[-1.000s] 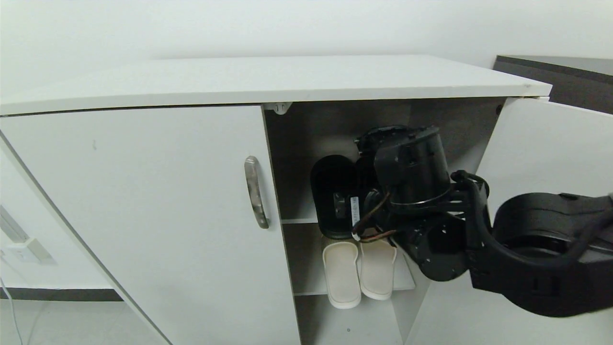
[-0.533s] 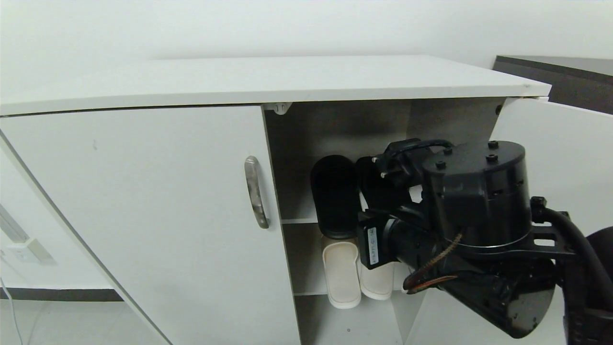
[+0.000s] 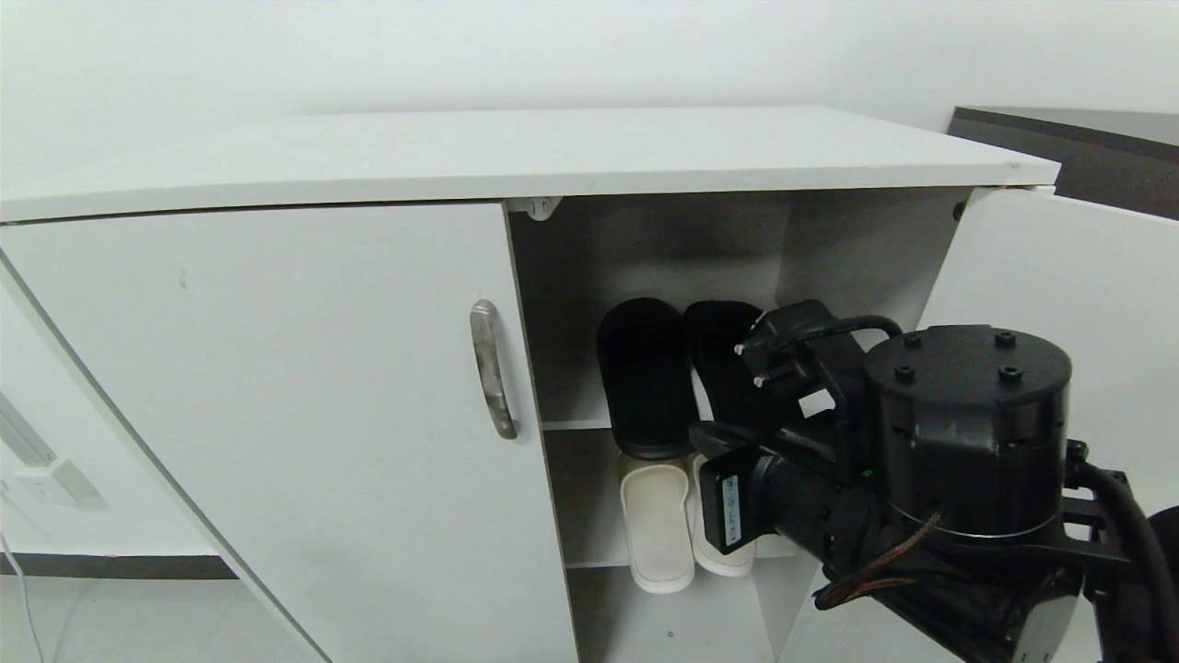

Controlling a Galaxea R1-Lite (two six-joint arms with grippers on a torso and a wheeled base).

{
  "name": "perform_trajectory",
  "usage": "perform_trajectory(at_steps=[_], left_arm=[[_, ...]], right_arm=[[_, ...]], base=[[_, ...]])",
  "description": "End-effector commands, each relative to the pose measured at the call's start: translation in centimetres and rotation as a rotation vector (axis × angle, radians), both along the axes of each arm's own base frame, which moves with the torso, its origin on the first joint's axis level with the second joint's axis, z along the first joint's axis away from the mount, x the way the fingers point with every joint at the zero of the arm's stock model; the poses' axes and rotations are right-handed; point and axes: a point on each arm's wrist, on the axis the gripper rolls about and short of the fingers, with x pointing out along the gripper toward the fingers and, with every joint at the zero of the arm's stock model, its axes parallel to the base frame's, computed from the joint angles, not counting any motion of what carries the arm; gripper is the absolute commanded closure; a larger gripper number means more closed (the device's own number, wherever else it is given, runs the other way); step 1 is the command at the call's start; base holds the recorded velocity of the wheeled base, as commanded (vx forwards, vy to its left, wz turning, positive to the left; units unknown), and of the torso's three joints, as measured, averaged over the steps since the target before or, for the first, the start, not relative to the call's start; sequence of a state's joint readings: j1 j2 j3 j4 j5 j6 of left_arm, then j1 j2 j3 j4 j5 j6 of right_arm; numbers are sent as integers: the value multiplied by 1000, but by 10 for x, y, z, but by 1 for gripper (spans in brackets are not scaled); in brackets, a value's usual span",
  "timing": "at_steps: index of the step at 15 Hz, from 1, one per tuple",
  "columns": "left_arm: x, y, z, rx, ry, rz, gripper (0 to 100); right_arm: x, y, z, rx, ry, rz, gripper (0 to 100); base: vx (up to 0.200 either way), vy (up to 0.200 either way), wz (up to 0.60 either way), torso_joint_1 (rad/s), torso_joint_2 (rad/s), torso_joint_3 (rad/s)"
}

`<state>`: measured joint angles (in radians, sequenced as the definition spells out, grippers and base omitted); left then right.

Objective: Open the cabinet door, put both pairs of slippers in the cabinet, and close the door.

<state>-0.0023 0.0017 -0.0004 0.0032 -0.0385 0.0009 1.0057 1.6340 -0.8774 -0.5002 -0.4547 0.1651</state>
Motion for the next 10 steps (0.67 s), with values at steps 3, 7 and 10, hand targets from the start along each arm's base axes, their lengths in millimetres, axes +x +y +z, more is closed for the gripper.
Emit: perform_trajectory(at_steps=[3, 7, 10], left_arm=[[0, 0, 0, -1, 0, -1, 100], [0, 0, 0, -1, -1, 1, 100], [0, 0, 0, -1, -1, 1, 100]], right_arm=[[2, 1, -7, -18, 11, 5, 100], [1, 0, -10, -25, 16, 5, 100], [1, 0, -10, -20, 13, 5, 100]], base=[[0, 0, 0, 0, 0, 0], [-150, 0, 0, 2, 2, 2], [-200, 0, 0, -4, 4, 7]])
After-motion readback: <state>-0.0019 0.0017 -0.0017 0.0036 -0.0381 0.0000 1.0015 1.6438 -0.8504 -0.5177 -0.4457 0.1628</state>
